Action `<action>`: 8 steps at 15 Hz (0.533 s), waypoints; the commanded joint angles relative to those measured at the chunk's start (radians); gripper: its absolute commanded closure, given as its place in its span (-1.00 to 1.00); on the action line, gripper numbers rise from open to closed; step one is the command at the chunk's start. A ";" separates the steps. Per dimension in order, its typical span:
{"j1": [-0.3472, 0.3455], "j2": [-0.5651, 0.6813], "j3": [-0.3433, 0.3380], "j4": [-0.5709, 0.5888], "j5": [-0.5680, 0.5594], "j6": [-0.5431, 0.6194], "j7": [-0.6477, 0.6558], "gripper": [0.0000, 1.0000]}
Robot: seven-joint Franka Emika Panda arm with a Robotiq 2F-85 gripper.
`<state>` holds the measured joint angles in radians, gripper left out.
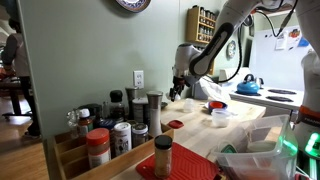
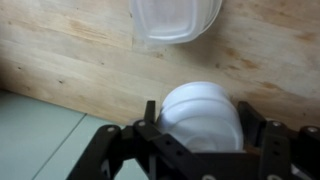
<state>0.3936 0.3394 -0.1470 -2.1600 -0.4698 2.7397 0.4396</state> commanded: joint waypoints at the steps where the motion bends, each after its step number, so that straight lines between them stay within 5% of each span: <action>1: -0.101 -0.155 0.086 -0.136 0.071 -0.033 -0.176 -0.11; 8: -0.242 -0.389 0.209 -0.348 0.302 -0.082 -0.630 -0.11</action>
<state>0.2040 0.0825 0.0150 -2.3889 -0.2655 2.6800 -0.0125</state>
